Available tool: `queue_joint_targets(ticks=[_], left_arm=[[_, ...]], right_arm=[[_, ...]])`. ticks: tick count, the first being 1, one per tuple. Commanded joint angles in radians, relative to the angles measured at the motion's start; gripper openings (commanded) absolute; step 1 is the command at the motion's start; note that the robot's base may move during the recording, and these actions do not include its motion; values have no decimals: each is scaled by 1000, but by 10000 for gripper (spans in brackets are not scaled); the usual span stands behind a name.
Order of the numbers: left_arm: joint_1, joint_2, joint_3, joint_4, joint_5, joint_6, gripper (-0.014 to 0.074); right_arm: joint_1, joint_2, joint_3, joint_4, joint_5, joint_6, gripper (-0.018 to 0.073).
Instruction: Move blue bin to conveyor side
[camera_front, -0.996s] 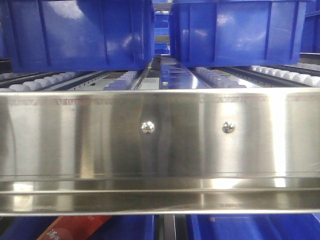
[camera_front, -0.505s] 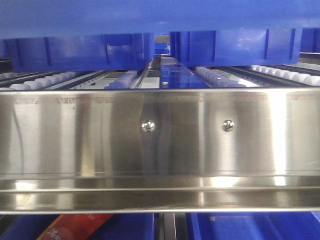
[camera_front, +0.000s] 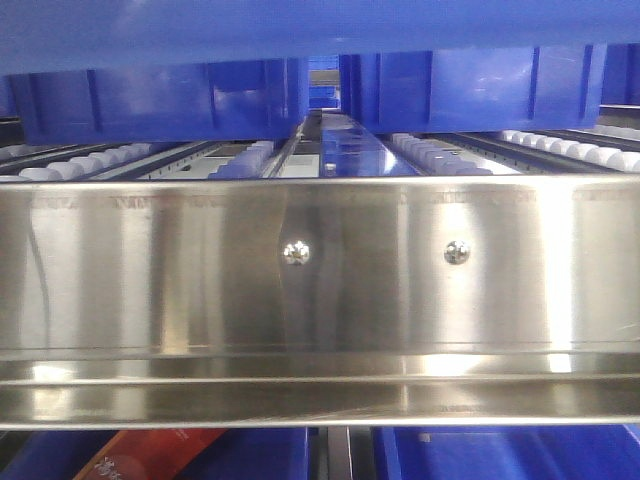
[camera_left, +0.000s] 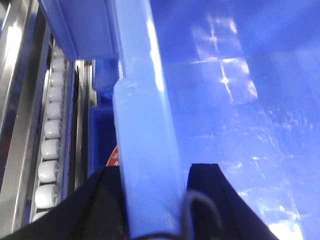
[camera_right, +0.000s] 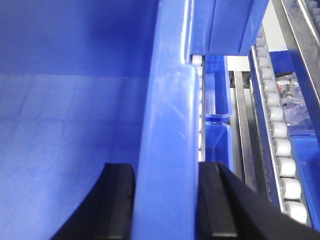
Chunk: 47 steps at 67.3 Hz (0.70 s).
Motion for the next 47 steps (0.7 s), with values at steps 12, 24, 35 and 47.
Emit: queue_joint_targets(ticks=[12, 24, 35, 47], left_arm=[[-6, -26, -15, 15, -66, 16, -8], [-6, -26, -15, 15, -66, 16, -8], [-6, -26, -15, 15, -66, 16, -8], [-6, -26, -15, 15, -66, 16, -8]], right_arm=[[-2, -22, -15, -43, -114, -10, -71], [-2, -22, -15, -43, -114, -10, -71], [-2, -22, -15, -43, -114, -10, -71], [-2, -22, -15, -43, -114, -10, -71]])
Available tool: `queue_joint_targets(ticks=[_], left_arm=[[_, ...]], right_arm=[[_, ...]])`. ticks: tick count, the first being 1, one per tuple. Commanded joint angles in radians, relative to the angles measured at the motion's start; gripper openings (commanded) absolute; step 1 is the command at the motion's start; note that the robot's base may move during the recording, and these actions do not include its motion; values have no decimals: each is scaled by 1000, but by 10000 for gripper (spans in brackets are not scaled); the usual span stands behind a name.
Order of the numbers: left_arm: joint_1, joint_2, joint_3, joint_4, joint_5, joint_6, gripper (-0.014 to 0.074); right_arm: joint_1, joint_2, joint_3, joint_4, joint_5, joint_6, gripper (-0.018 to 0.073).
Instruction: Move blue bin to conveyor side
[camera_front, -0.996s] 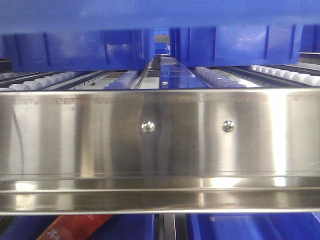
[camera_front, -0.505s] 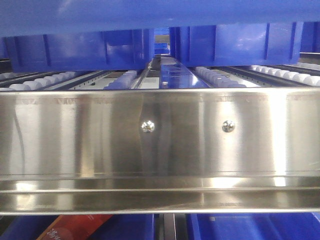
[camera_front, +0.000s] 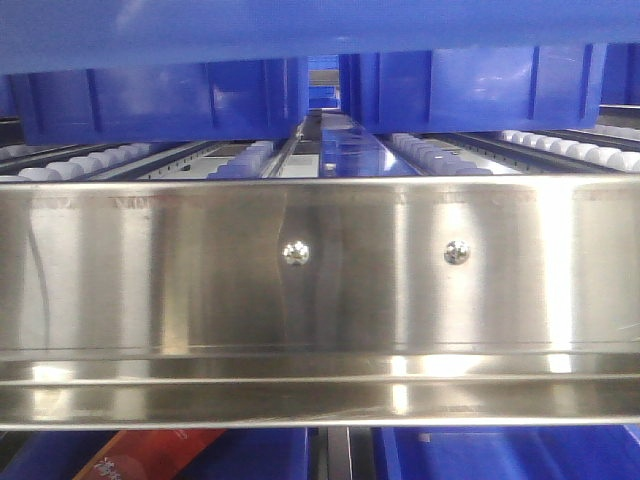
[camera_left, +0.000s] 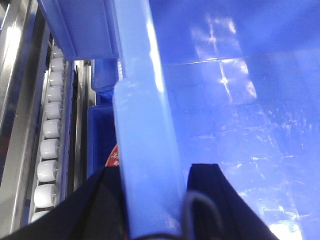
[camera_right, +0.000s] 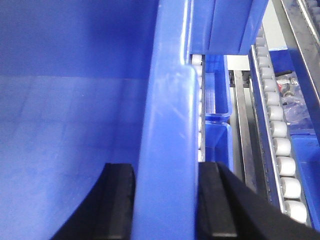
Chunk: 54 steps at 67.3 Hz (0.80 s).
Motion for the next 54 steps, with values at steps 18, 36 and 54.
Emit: queue_joint_targets(ticks=[18, 36, 54], left_arm=[[-6, -26, -17, 15, -66, 18, -8], [-6, -26, -17, 15, -66, 18, -8], [-6, -26, -17, 15, -66, 18, -8]], right_arm=[[-2, -22, -15, -43, -114, -10, -71], [-2, -22, -15, -43, -114, -10, -71], [-2, -22, -15, -43, -114, -10, -71]])
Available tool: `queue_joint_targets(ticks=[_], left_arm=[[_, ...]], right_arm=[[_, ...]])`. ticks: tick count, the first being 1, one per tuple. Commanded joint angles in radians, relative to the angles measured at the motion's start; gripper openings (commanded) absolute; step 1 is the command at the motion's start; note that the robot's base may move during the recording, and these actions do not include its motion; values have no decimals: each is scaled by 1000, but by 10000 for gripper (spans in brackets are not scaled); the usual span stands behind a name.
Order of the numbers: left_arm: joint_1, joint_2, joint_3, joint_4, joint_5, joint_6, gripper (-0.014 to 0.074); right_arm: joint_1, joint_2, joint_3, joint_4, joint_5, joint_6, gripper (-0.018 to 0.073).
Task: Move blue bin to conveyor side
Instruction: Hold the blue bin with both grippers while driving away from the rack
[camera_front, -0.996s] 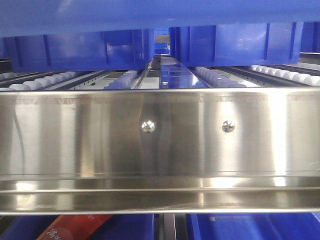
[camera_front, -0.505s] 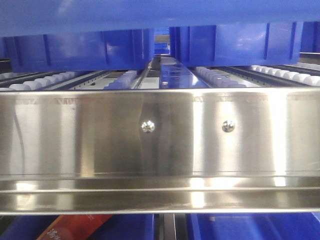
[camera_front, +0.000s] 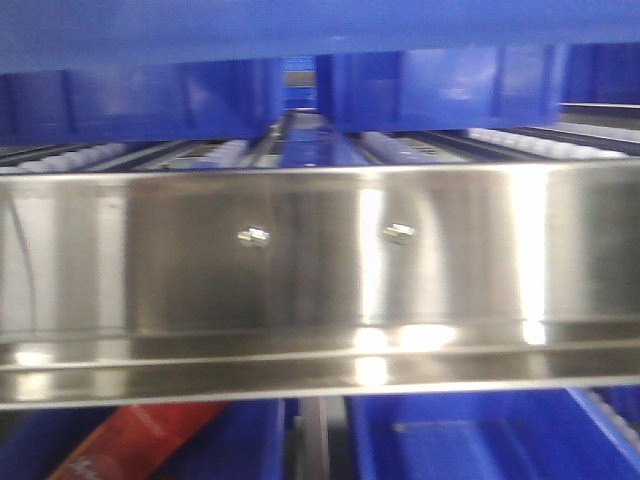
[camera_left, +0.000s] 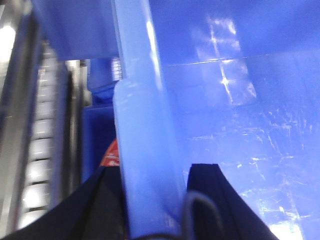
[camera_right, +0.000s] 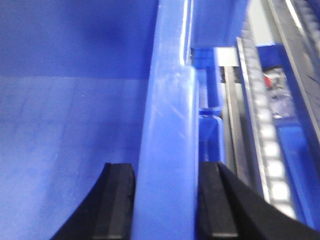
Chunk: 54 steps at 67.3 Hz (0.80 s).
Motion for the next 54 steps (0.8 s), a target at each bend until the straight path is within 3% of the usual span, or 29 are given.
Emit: queue_joint_targets(ticks=[1, 54], left_arm=[[-6, -26, -17, 15, -66, 18, -8], [-6, -26, -17, 15, -66, 18, -8]], right_arm=[[-2, -22, -15, -43, -114, -10, -71], [-2, -22, -15, -43, -114, -10, -71]])
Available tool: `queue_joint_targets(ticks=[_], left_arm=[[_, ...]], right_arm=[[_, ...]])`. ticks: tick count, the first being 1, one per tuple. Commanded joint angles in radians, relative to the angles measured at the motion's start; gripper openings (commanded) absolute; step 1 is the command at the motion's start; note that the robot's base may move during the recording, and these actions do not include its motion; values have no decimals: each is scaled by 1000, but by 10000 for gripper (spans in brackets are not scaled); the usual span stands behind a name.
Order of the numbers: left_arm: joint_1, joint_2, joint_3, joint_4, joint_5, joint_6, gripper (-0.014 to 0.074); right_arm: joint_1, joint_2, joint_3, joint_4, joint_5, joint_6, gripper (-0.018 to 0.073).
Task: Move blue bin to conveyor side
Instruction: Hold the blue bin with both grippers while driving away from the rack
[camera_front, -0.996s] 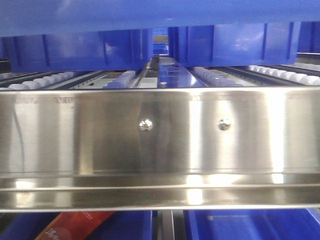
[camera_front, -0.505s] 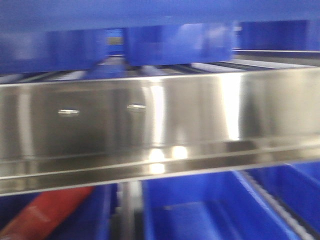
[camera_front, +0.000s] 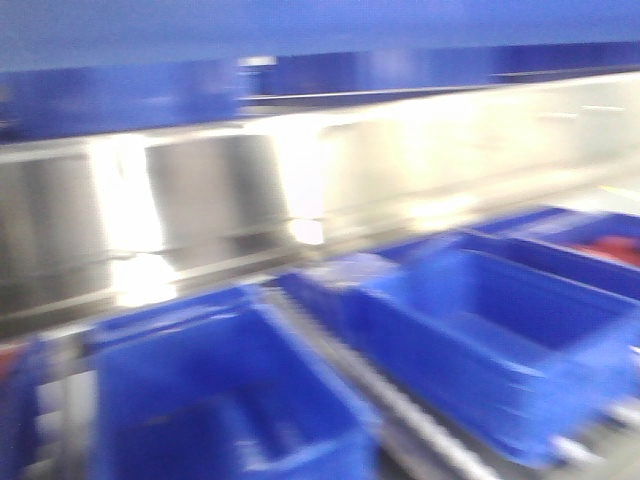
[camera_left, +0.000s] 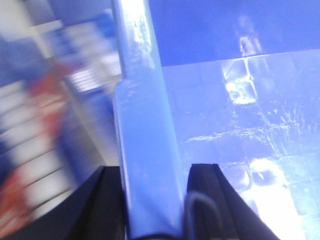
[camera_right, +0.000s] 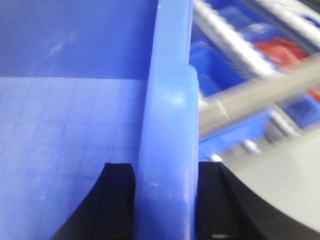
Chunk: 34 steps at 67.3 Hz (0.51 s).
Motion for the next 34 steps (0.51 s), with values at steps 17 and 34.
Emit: queue_joint_targets(ticks=[17, 34], left_arm=[[-6, -20, -17, 15, -68, 18, -8], [-6, -20, -17, 15, -68, 18, -8]], right_arm=[[-2, -22, -15, -45, -114, -12, -71], [-2, -22, -15, -45, -114, -12, -71]])
